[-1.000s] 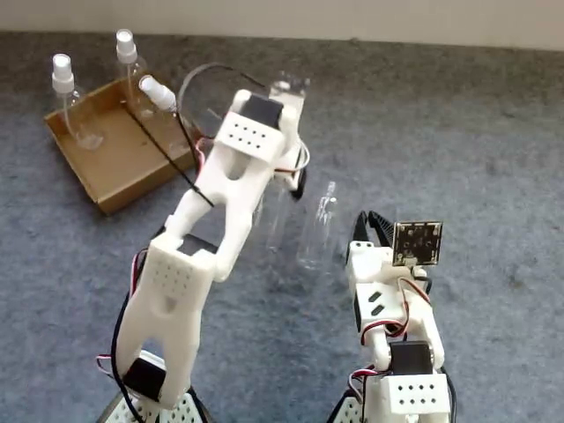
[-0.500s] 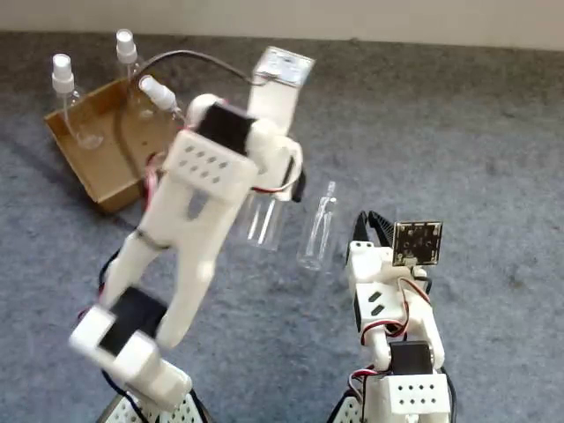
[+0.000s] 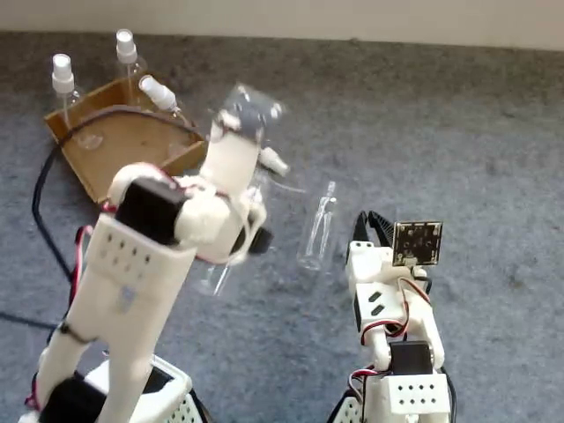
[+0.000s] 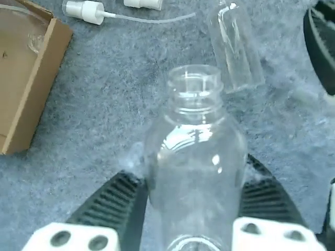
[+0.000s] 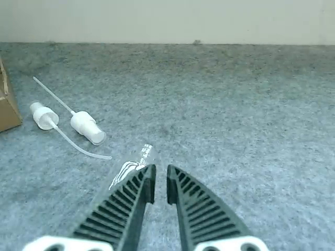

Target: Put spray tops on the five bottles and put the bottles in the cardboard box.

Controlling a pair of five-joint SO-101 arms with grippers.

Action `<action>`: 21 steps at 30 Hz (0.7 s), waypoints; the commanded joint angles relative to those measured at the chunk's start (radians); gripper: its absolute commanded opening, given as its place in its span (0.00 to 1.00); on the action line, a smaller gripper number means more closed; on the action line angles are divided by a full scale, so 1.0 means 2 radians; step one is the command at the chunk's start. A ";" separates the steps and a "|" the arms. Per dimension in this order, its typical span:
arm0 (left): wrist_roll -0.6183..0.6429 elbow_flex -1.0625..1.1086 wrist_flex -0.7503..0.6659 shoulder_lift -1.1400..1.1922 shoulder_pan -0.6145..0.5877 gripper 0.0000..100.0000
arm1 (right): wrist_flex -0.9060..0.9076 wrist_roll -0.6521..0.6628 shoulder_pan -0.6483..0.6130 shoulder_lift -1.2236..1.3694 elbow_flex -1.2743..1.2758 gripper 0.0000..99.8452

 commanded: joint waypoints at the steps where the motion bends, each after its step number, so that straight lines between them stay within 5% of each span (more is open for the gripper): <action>1: -0.070 0.081 -0.052 -0.085 -0.028 0.11 | 0.001 -0.001 0.007 -0.006 0.079 0.04; 8: -0.068 0.308 -0.270 -0.163 -0.121 0.11 | 0.000 -0.001 0.007 -0.006 0.079 0.04; 14: -0.068 0.507 -0.503 -0.213 -0.141 0.11 | 0.003 -0.001 0.010 -0.006 0.079 0.04; 21: -0.068 0.577 -0.536 -0.277 -0.161 0.11 | 0.086 0.039 0.008 -0.005 0.007 0.04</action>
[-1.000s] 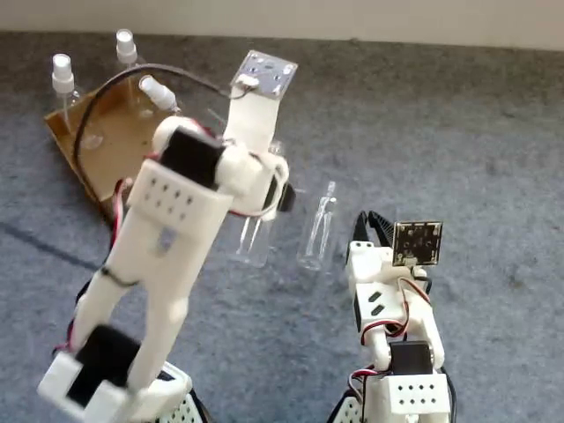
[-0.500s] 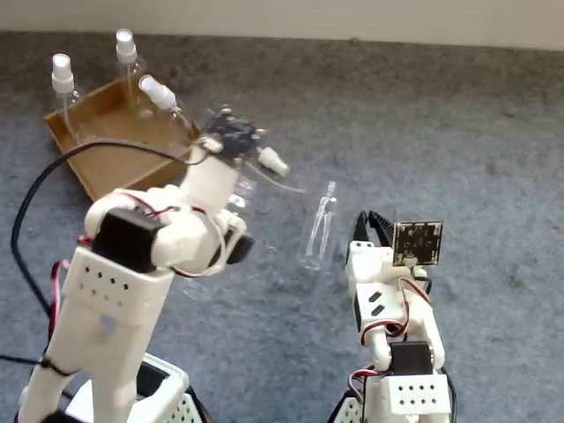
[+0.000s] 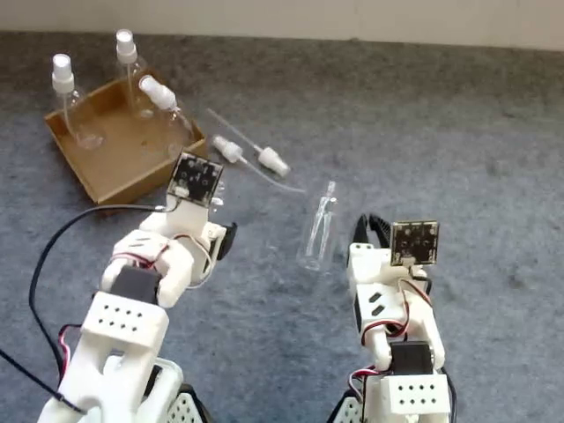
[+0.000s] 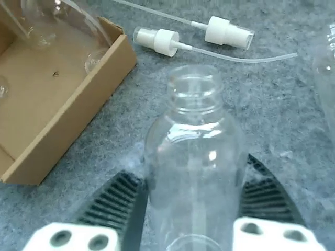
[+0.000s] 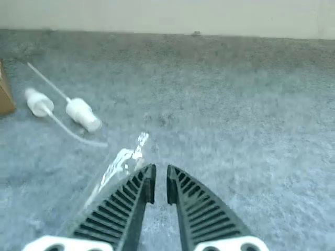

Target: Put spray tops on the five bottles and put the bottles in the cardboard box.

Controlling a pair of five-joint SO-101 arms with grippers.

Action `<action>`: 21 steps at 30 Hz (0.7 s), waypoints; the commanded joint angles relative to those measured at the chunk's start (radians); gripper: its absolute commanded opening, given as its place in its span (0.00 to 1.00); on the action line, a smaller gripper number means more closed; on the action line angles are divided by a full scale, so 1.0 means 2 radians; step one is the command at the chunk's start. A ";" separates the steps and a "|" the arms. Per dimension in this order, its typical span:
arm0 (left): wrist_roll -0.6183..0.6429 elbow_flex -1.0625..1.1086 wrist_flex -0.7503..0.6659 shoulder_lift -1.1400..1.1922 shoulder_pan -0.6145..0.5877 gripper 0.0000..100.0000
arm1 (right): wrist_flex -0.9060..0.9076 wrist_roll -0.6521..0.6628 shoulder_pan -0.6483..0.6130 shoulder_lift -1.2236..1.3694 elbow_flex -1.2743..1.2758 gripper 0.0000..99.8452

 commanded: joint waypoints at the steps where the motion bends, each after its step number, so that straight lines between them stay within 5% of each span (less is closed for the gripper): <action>1: -0.005 0.020 -0.019 -0.049 -0.030 0.11 | 0.085 0.023 0.005 -0.002 -0.013 0.04; 9: 0.058 0.061 -0.021 -0.115 -0.071 0.11 | 0.193 0.054 -0.054 0.029 -0.181 0.04; 21: 0.058 0.084 -0.020 -0.171 -0.072 0.11 | 0.228 0.074 -0.072 0.388 -0.443 0.04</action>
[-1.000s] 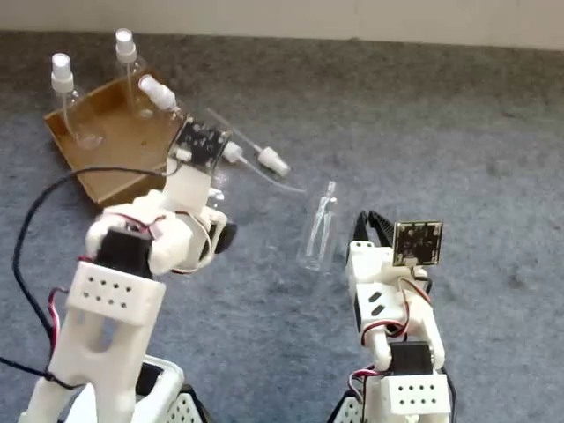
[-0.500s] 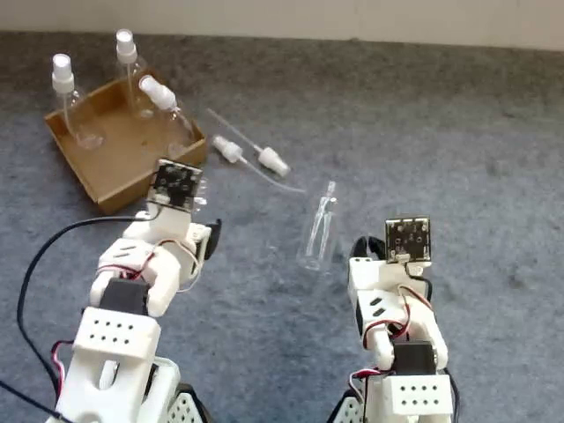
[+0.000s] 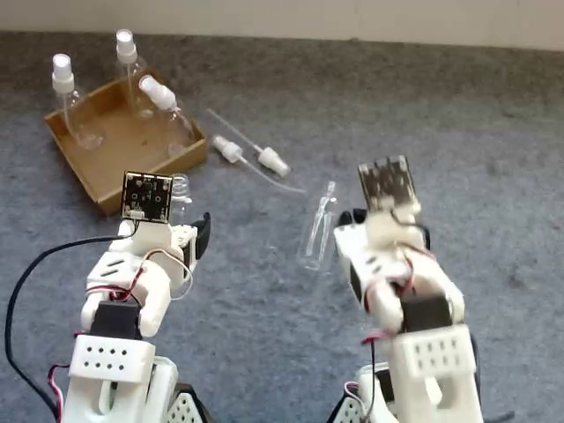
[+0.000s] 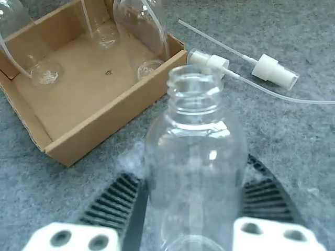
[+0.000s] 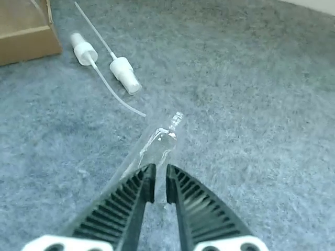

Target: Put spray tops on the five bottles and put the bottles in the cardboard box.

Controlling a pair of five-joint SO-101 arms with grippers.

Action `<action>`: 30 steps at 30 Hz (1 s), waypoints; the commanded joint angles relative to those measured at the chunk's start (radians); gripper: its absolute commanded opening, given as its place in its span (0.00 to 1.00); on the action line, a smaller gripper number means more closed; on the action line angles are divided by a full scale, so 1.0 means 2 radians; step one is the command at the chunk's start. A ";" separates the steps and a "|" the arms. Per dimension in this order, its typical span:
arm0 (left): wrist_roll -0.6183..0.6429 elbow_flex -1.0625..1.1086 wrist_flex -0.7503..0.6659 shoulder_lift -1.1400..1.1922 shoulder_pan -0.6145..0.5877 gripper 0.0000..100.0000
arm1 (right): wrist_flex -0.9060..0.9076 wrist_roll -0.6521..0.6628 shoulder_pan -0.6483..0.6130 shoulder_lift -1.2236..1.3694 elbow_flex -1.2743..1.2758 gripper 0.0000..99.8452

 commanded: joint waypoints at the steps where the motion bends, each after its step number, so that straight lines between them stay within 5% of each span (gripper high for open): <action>1: 0.007 -0.003 -0.010 -0.013 -0.007 0.11 | 0.003 0.008 -0.007 0.140 -0.112 0.04; 9: 0.007 -0.003 -0.010 -0.013 -0.007 0.11 | 0.003 0.022 -0.048 0.343 -0.262 0.18; 20: 0.005 0.018 -0.012 -0.018 -0.007 0.11 | -0.001 0.189 -0.093 0.589 -0.447 0.19; 30: 0.004 0.020 -0.012 -0.018 -0.007 0.11 | 0.000 0.204 -0.094 0.783 -0.652 0.19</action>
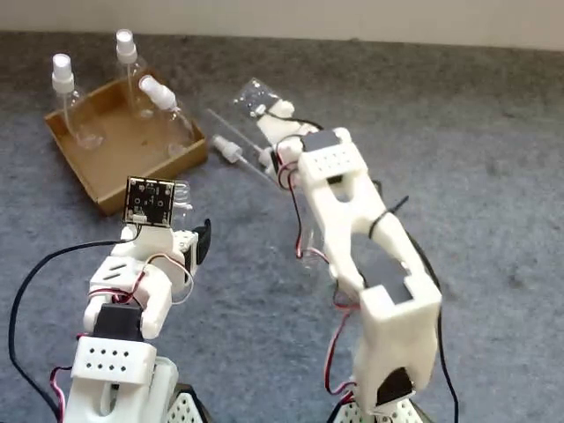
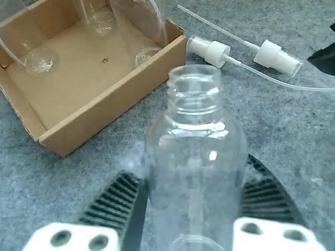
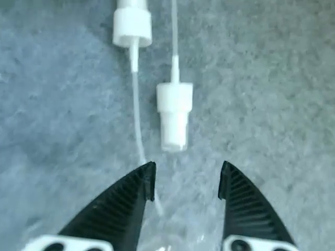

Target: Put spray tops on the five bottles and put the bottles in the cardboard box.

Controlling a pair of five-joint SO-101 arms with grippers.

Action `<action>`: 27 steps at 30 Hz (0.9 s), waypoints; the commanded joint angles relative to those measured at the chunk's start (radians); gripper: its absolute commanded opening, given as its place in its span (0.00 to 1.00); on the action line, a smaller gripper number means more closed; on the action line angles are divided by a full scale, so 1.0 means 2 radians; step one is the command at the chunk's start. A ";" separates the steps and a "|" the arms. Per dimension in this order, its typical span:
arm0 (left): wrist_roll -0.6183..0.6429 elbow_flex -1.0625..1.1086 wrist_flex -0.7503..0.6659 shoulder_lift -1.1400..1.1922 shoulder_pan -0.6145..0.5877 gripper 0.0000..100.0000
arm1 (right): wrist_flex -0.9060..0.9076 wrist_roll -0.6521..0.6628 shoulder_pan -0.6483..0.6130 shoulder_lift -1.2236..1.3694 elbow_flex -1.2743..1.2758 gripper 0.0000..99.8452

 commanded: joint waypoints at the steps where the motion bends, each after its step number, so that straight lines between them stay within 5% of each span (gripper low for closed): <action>1: 0.004 -0.003 -0.011 -0.010 -0.007 0.11 | 0.000 0.005 -0.007 0.053 -0.112 0.19; 21: 0.004 -0.002 -0.011 -0.009 -0.006 0.11 | 0.005 0.005 0.011 0.257 -0.313 0.18; 27: 0.004 -0.002 -0.011 -0.009 -0.006 0.11 | 0.053 0.006 0.015 0.257 -0.316 0.04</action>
